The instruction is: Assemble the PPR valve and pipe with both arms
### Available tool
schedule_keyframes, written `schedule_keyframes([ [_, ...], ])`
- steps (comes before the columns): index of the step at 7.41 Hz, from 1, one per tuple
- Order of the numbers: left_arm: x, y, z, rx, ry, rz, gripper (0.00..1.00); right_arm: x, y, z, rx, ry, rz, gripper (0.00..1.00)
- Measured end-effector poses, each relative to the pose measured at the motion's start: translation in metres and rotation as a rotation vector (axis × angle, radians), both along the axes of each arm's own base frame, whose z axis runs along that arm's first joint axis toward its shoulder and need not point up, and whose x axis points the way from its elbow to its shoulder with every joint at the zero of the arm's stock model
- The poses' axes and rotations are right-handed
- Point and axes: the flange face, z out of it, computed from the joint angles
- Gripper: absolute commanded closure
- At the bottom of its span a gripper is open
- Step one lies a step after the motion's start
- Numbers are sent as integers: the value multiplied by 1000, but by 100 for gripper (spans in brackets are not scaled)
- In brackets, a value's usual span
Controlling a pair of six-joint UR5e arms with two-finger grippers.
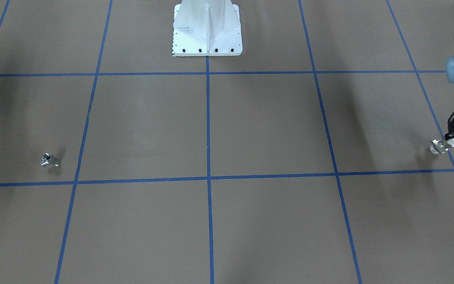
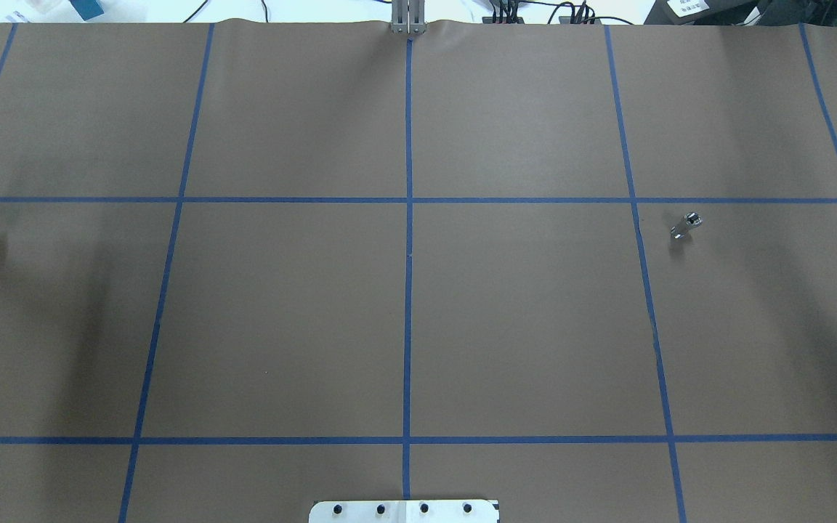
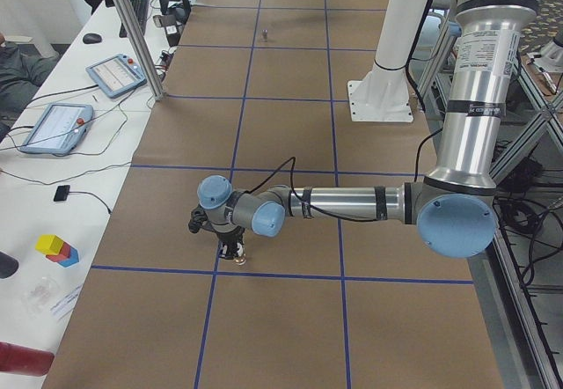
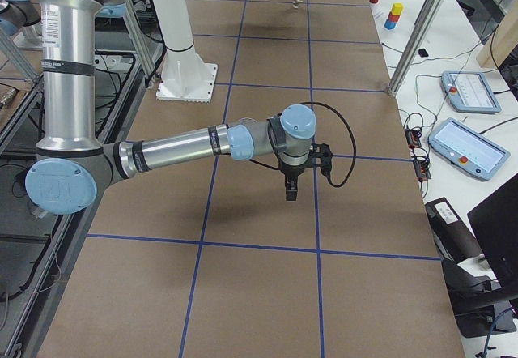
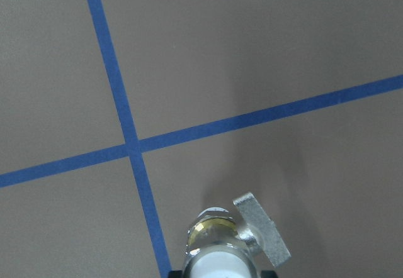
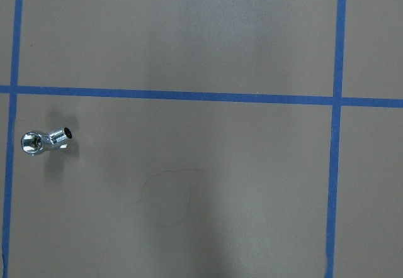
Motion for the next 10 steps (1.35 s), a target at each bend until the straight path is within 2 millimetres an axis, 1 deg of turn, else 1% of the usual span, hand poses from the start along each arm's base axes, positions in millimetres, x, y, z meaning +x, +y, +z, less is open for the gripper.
schedule_keyframes([
  [1,3,-5,-10,4,18,3,100,0,0,0,0,0,0,0],
  [2,4,-10,-29,8,29,3,100,0,0,0,0,0,0,0],
  [3,5,-17,-71,5,35,-6,100,0,0,0,1,0,0,0],
  [4,10,-22,-134,-4,42,-29,100,0,0,0,2,0,-1,0],
  [5,26,-18,-196,-7,58,-50,100,0,0,0,4,0,-2,0],
  [6,60,-10,-251,-6,80,-59,100,0,0,-1,6,0,-1,0],
  [7,106,-3,-305,-10,103,-66,100,0,-1,-1,8,1,0,0],
  [8,161,6,-355,-21,116,-67,100,0,-1,-1,10,1,0,0],
  [9,224,19,-400,-35,108,-70,100,0,-1,-2,13,0,-2,0],
  [10,278,27,-440,-50,102,-81,100,0,-1,-2,14,-1,-2,0],
])
